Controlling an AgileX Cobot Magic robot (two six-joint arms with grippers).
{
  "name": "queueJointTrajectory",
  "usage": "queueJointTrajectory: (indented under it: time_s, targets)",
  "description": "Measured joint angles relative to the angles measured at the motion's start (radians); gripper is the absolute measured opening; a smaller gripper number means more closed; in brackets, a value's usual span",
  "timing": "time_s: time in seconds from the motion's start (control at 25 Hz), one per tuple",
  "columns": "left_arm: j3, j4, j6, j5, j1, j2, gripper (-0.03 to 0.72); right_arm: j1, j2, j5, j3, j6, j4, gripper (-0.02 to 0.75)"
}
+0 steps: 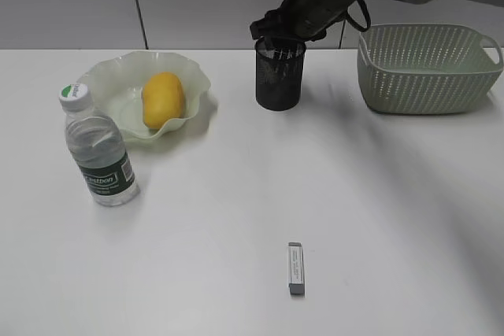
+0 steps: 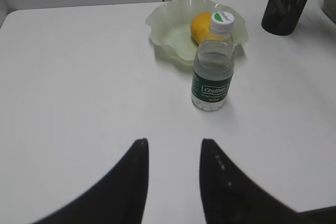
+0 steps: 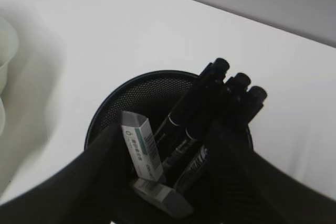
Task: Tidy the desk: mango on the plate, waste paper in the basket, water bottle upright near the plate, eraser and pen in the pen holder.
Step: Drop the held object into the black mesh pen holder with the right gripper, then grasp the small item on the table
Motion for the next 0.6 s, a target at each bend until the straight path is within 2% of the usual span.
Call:
queueJointTrajectory:
  time_s: [0.24,0.44,0.6]
  targets:
    - [0.0,0.0,0.0,0.0,0.0,0.0,0.247,0.0,-0.033,0.134,0.0,0.0,-0.034,0.445]
    - [0.0,0.0,0.0,0.0,0.0,0.0,0.247,0.001,-0.178,0.418,0.008,0.013,-0.174,0.402]
    - [0.0,0.0,0.0,0.0,0.0,0.0,0.247,0.001,-0.349,0.553,0.182,0.031,-0.205,0.38]
